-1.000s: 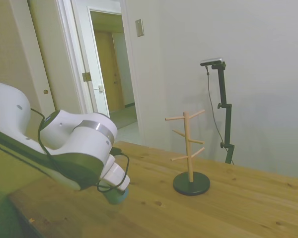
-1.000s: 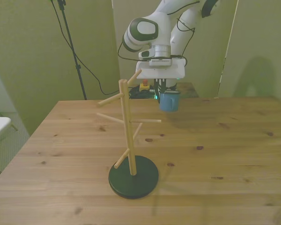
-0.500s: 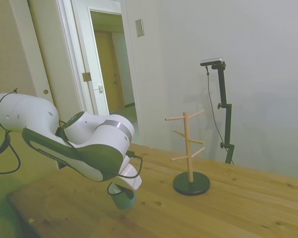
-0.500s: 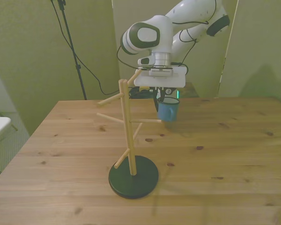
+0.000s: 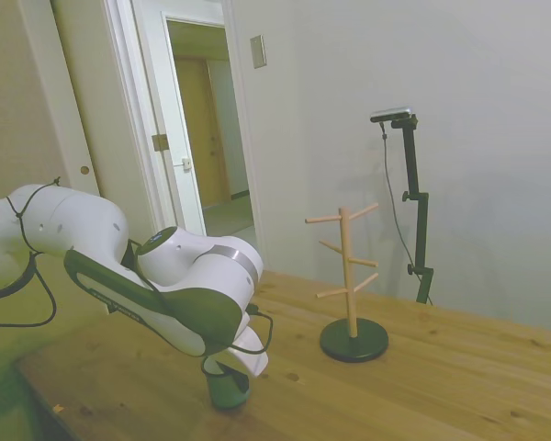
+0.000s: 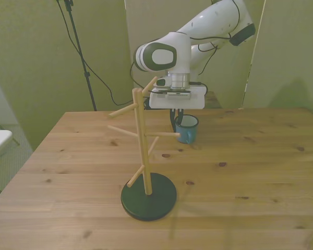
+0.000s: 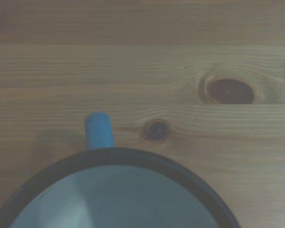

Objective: Unload the mug

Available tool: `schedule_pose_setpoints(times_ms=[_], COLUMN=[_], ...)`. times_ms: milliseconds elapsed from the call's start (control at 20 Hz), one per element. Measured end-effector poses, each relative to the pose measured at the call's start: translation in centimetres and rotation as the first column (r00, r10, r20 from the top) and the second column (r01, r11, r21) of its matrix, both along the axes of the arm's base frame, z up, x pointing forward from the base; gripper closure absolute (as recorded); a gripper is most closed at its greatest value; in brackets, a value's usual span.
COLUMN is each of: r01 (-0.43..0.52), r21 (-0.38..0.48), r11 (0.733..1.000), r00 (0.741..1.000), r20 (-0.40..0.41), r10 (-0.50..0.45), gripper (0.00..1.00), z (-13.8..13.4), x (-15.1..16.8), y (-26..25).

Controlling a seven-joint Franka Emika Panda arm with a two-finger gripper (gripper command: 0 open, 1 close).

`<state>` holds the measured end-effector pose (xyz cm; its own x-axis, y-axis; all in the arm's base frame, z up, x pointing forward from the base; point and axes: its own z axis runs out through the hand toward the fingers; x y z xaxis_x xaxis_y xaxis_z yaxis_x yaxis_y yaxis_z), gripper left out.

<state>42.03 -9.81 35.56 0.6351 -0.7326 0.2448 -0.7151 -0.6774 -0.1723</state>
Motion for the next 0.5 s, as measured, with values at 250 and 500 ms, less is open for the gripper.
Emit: schedule_pose_setpoints(times_ms=[250,500], r01=[0.000,-0.007], r21=[-0.005,-0.029], r11=[1.000,1.000], r00=[1.000,1.000], r20=[-0.003,-0.022], r10=[0.000,0.006], gripper=[0.00,0.00], z=[-0.04,0.73], x=[-0.02,-0.67], y=[-0.05,-0.52])
